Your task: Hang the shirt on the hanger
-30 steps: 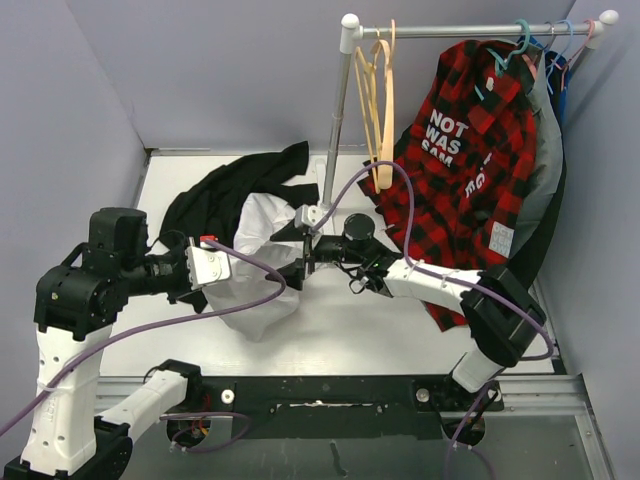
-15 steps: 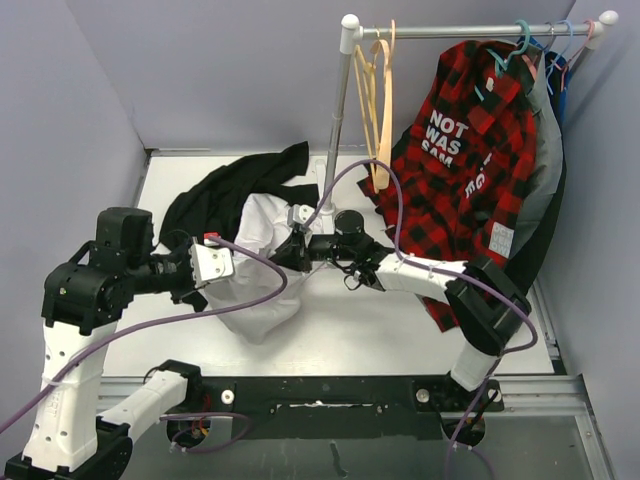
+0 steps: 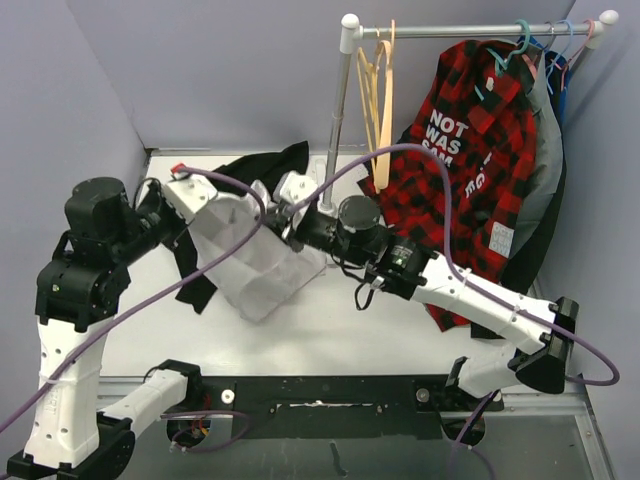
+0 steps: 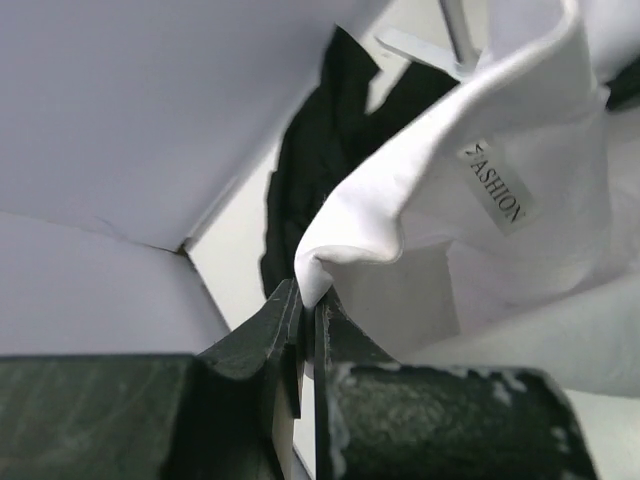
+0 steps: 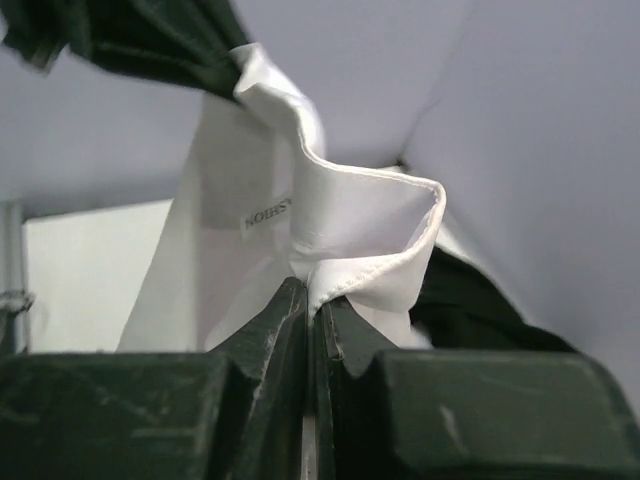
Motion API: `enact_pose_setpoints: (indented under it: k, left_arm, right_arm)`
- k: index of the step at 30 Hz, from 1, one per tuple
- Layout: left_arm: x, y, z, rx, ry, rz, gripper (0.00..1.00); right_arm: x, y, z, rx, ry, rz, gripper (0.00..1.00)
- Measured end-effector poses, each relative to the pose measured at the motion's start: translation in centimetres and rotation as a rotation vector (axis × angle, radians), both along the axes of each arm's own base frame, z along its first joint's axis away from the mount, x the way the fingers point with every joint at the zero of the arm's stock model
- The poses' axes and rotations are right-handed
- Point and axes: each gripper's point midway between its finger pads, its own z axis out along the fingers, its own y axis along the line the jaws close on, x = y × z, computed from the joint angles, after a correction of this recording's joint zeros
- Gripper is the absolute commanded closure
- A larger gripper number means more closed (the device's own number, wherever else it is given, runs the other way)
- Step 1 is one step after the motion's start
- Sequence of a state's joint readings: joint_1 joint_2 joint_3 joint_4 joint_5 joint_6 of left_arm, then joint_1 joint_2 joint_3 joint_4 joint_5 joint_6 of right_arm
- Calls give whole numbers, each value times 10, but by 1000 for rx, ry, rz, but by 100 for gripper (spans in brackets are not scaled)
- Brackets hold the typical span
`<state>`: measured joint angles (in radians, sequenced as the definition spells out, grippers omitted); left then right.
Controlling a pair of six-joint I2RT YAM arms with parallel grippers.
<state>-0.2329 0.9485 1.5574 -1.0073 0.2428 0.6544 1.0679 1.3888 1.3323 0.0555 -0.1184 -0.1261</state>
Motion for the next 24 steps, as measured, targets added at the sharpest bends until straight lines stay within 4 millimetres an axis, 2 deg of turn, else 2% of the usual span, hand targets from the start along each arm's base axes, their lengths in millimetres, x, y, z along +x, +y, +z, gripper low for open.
enact_pose_setpoints:
  k: [3, 10, 14, 17, 21, 24]
  left_arm:
    - [13, 4, 38, -31, -91, 49, 100]
    - [35, 5, 145, -96, -365, 101, 100]
    - [46, 3, 201, -129, -499, 107, 100]
    - [53, 1, 240, -151, -605, 106, 100]
    - [62, 0, 278, -158, -726, 106, 100]
    - [72, -4, 279, -153, -737, 102, 100]
  right_arm:
    - [24, -15, 50, 53, -29, -147, 100]
    - [71, -33, 155, 189, -141, -402, 100]
    - [86, -41, 203, 269, -203, -504, 100]
    - [90, -52, 236, 330, -259, -559, 100]
    - [87, -70, 282, 426, -357, -617, 100]
    - [85, -89, 296, 456, -395, -676, 100]
